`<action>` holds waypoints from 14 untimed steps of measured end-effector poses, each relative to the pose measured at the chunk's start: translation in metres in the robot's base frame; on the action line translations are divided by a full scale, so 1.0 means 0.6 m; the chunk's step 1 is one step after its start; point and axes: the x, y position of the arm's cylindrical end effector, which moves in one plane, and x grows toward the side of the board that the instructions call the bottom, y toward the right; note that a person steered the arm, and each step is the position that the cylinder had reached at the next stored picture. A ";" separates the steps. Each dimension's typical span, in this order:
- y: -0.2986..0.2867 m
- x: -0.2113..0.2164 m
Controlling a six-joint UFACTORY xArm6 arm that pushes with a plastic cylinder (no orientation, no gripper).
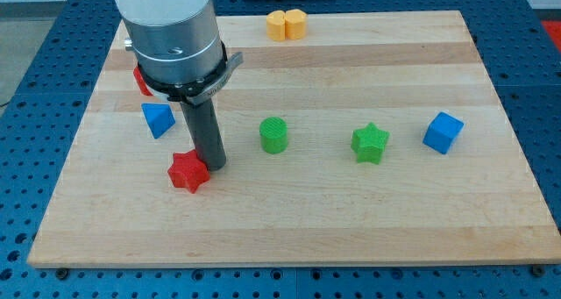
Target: Move the red star to the bottom center
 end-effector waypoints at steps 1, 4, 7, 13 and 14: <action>-0.019 -0.025; -0.178 0.039; -0.117 0.094; -0.027 0.034; -0.065 -0.012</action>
